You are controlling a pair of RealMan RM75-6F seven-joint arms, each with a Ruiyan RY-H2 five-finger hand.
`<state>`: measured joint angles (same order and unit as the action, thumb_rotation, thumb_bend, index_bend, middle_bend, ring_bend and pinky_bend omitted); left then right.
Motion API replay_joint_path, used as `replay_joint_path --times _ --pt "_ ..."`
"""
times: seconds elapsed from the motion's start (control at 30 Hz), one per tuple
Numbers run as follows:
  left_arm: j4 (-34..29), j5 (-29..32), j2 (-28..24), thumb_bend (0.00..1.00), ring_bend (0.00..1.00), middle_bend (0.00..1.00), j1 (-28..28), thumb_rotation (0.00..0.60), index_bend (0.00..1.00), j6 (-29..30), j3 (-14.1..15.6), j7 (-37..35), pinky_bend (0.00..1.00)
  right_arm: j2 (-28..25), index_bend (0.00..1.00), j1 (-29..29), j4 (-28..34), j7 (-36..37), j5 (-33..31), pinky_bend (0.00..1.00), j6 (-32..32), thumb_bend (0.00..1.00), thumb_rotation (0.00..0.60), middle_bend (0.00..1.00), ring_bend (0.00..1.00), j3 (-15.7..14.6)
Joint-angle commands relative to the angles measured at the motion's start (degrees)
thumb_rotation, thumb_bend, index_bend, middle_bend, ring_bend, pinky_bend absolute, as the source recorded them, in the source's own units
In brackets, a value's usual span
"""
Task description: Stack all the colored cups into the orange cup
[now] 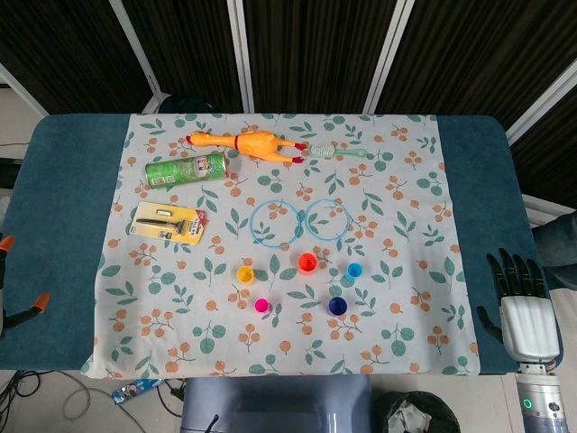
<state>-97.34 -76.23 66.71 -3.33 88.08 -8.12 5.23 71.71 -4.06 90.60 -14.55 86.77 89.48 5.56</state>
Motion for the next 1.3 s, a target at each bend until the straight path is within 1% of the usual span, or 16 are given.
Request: replay_joint_path --times 0.03,0.47,0.7,1.0,1.17,1.3 --pt "0.0 -0.1 0.0 0.16 0.0 0.0 0.1 0.6 0.08 0.1 0.0 0.0 0.0 0.0 0.0 0.0 0.0 0.0 0.0 0.07 0.0 0.37 0.6 0.0 0.0 0.0" --pt "-0.1 -0.5 0.3 0.16 0.0 0.0 0.1 0.6 0.08 0.3 0.3 0.4 0.0 -0.4 0.0 0.2 0.3 0.8 -0.5 0.07 0.0 0.37 0.6 0.0 0.0 0.2" --pt "-0.1 -0.5 0.3 0.16 0.0 0.0 0.1 0.6 0.08 0.3 0.2 0.4 0.0 -1.7 0.0 -0.1 1.3 2.9 0.4 0.07 -1.2 0.37 0.6 0.0 0.0 -0.7" --pt "-0.2 -0.4 0.3 0.16 0.0 0.0 0.1 0.6 0.08 0.3 0.2 0.4 0.0 -1.9 0.0 -0.5 1.4 4.3 1.2 0.07 -2.2 0.37 0.6 0.0 0.0 -1.3" --pt "0.0 -0.2 0.6 0.16 0.0 0.0 -0.2 0.6 0.08 -0.2 0.2 0.8 0.0 -2.8 0.0 -1.9 2.5 8.7 2.6 0.07 -5.5 0.37 0.6 0.0 0.0 -2.8" --pt "0.0 -0.1 0.9 0.16 0.0 0.0 -0.5 0.6 0.08 -0.5 0.2 1.3 0.0 -4.3 0.02 -4.5 3.7 10.2 4.0 0.07 -9.3 0.37 0.6 0.0 0.0 -2.9"
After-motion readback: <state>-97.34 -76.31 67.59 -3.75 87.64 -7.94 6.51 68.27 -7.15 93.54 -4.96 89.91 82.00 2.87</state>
